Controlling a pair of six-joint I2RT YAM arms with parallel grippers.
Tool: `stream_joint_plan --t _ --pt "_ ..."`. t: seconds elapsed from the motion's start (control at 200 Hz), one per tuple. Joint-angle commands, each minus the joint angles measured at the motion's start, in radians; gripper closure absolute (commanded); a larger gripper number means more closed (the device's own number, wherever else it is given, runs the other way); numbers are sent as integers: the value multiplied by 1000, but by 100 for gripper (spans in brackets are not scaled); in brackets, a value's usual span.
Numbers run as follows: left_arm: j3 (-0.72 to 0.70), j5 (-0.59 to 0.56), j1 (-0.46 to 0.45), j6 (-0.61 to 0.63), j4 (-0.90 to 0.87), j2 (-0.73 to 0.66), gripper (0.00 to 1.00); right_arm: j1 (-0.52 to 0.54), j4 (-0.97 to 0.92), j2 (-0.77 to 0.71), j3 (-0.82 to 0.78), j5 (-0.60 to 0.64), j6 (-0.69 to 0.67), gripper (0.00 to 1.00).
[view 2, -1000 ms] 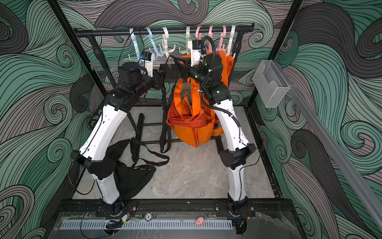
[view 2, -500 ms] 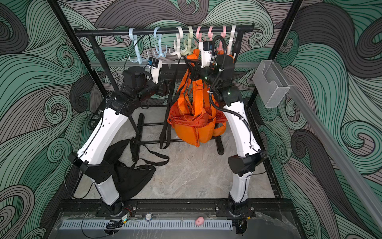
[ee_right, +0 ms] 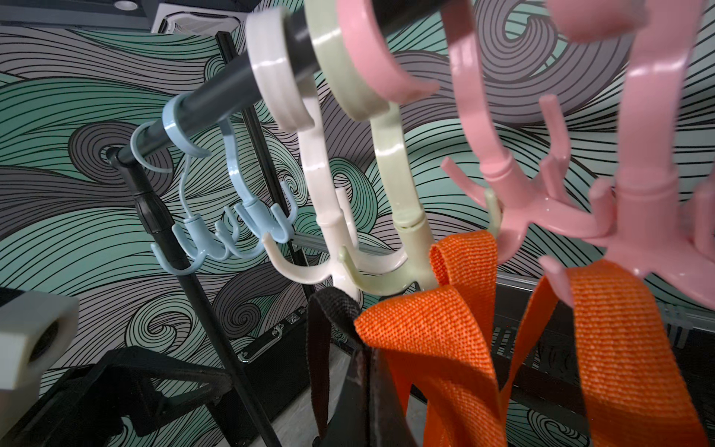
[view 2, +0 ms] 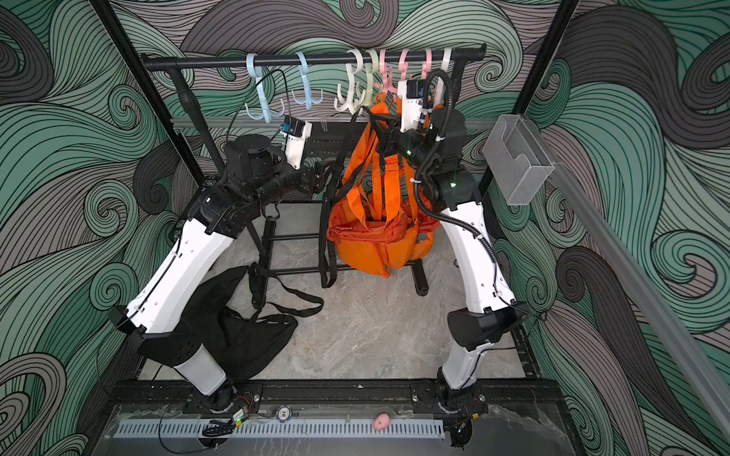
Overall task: Hang the bag on a hook
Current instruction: Hang the bag on the hook.
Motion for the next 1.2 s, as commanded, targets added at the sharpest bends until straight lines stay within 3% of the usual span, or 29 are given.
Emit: stream_joint_plan --t 0.0,0.045,0.135,0.335,0.485,0.63,0.695,0.841,0.966,1.096,1.196 --pt "-67 -27 -12 21 45 -65 17 -13 -47 57 91 -40 13 100" --pt "-96 -35 -13 22 51 -84 16 -10 -96 80 136 -60 13 100" --pt "-157 -47 -16 20 61 -127 15 -3 -136 98 177 -54 6 89" --pt "-306 -85 -20 11 79 -253 10 6 -67 14 55 16 -9 62" --pt "-451 -145 -20 15 84 -363 5 19 -25 -59 -24 67 -35 54" --pt "-653 -284 -19 0 127 -505 1 70 13 -163 -132 150 -95 46" --pt "-755 -377 -17 -15 148 -574 1 124 27 -223 -199 185 -146 35" --pt "-966 -586 0 -67 171 -724 1 328 -14 -349 -385 272 -250 32" --pt "-1115 -744 23 -142 193 -867 1 516 77 -481 -728 364 -263 29" --pt "-1251 -867 29 -140 275 -1011 1 676 100 -492 -963 461 -244 27" --pt "-1305 -900 28 -148 334 -1070 1 730 167 -450 -1098 444 -176 27"
